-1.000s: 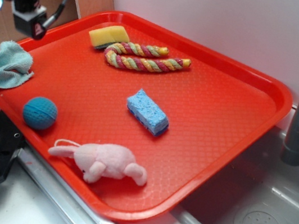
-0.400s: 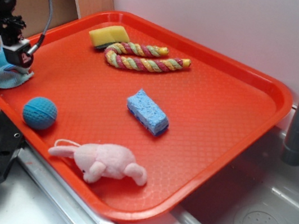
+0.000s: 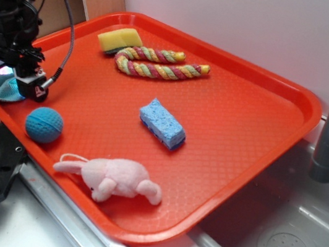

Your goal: Grab the blue cloth.

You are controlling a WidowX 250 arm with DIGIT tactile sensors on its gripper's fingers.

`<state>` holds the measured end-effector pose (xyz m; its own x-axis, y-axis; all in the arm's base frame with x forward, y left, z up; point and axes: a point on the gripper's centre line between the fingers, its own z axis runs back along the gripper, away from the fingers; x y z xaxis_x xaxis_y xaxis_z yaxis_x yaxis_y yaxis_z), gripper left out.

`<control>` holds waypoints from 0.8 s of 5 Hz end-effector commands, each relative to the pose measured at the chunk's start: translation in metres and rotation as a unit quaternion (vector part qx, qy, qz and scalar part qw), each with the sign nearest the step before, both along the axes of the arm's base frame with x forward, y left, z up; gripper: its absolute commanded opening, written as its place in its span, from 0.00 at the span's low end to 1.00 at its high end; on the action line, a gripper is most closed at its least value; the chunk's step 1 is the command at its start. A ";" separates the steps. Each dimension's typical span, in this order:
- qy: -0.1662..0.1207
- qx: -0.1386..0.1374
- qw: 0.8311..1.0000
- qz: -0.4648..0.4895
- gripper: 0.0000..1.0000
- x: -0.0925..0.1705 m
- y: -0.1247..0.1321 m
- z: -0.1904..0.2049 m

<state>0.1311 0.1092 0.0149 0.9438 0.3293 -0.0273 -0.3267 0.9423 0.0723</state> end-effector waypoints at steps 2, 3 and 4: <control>-0.042 -0.024 0.995 -0.088 0.00 0.020 -0.029 0.050; -0.097 -0.029 0.986 -0.130 0.00 0.038 -0.050 0.104; -0.097 -0.065 0.985 -0.126 0.00 0.071 -0.078 0.155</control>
<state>0.2031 0.0274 0.1571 0.9902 0.1025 0.0946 -0.0932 0.9909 -0.0973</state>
